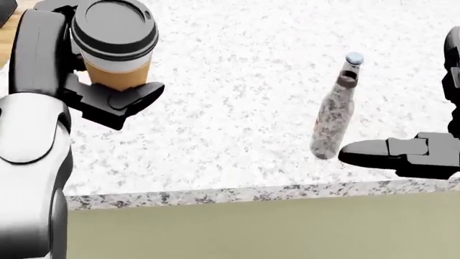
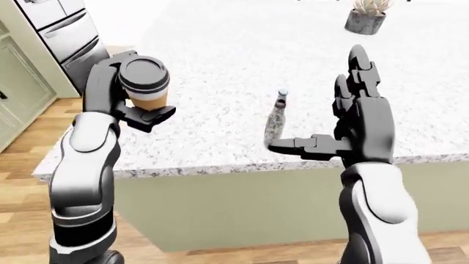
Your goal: Move the drinks to the dining counter.
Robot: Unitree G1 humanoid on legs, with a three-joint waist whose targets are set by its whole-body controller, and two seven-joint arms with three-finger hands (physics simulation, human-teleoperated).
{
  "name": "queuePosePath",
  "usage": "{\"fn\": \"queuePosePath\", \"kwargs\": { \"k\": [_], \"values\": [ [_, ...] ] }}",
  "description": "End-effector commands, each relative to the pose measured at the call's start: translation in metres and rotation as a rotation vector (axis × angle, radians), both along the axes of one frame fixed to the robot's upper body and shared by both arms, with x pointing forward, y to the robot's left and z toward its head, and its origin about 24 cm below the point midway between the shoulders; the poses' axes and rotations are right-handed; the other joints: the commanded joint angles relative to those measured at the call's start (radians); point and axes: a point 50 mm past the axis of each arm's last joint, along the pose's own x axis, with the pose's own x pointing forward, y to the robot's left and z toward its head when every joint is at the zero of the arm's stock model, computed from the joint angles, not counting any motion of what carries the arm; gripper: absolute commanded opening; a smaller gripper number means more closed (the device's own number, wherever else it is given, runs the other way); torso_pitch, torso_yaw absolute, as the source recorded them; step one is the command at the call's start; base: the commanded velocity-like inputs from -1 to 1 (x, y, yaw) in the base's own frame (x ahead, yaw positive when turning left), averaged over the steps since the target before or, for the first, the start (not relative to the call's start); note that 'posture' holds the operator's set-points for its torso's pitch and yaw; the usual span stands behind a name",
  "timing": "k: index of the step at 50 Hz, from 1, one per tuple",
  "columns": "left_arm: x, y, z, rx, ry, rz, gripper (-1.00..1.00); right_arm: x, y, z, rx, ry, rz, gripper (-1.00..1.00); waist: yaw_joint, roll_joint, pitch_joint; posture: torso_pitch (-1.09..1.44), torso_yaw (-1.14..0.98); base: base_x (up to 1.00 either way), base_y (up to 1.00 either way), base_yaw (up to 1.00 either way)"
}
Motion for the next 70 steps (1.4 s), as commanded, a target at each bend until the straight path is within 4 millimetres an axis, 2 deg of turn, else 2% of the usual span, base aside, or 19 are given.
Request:
{"fn": "queuePosePath", "kwargs": {
  "k": [1,6,16,34,46,48,56,59,62,64,70],
  "values": [
    [-0.001,0.0,0.018,0.004,-0.132,0.006,-1.0,-0.007,0.0,0.009,-0.007,-0.056,0.006,1.0,0.001,-0.002,-0.022,0.0,0.0,0.0,0.0,0.0],
    [0.017,-0.002,-0.001,0.002,-0.101,0.003,-1.0,-0.012,0.001,0.011,-0.002,-0.066,0.01,1.0,-0.001,-0.005,-0.026,0.0,0.0,0.0,0.0,0.0],
    [0.036,-0.006,-0.027,-0.011,-0.034,-0.006,-1.0,-0.015,0.004,0.013,0.002,-0.074,0.016,1.0,-0.002,-0.005,-0.031,0.0,0.0,0.0,0.0,0.0],
    [0.047,-0.002,-0.061,-0.11,0.12,-0.034,-1.0,-0.014,0.004,0.011,0.006,-0.075,0.016,1.0,-0.004,-0.001,-0.035,0.0,0.0,0.0,0.0,0.0],
    [0.046,0.0,-0.066,-0.11,0.12,-0.04,-0.98,-0.014,0.006,0.011,0.002,-0.076,0.016,1.0,-0.004,0.001,-0.038,0.0,0.0,0.0,0.0,0.0],
    [0.046,0.0,-0.066,-0.11,0.117,-0.04,-0.77,-0.015,0.006,0.011,0.002,-0.076,0.016,1.0,-0.004,0.001,-0.038,0.0,0.0,0.0,0.0,0.0],
    [0.045,0.0,-0.066,-0.101,0.111,-0.042,-0.24,-0.014,0.006,0.01,0.0,-0.075,0.016,1.0,-0.003,0.001,-0.035,0.0,0.0,0.0,0.0,0.0],
    [0.045,-0.001,-0.066,-0.1,0.11,-0.044,-0.13,-0.015,0.006,0.01,0.0,-0.075,0.016,1.0,-0.003,0.001,-0.035,0.0,0.0,0.0,0.0,0.0],
    [0.044,-0.001,-0.065,-0.099,0.108,-0.046,-0.11,-0.015,0.006,0.01,0.0,-0.075,0.017,1.0,-0.003,0.001,-0.034,0.0,0.0,0.0,0.0,0.0],
    [0.044,-0.001,-0.064,-0.099,0.106,-0.047,0.04,-0.015,0.006,0.01,0.0,-0.075,0.018,1.0,-0.003,0.001,-0.034,0.0,0.0,0.0,0.0,0.0],
    [0.044,-0.002,-0.064,-0.1,0.105,-0.05,0.16,-0.014,0.005,0.01,0.002,-0.076,0.02,1.0,-0.003,0.001,-0.034,0.0,0.0,0.0,0.0,0.0]
  ]
}}
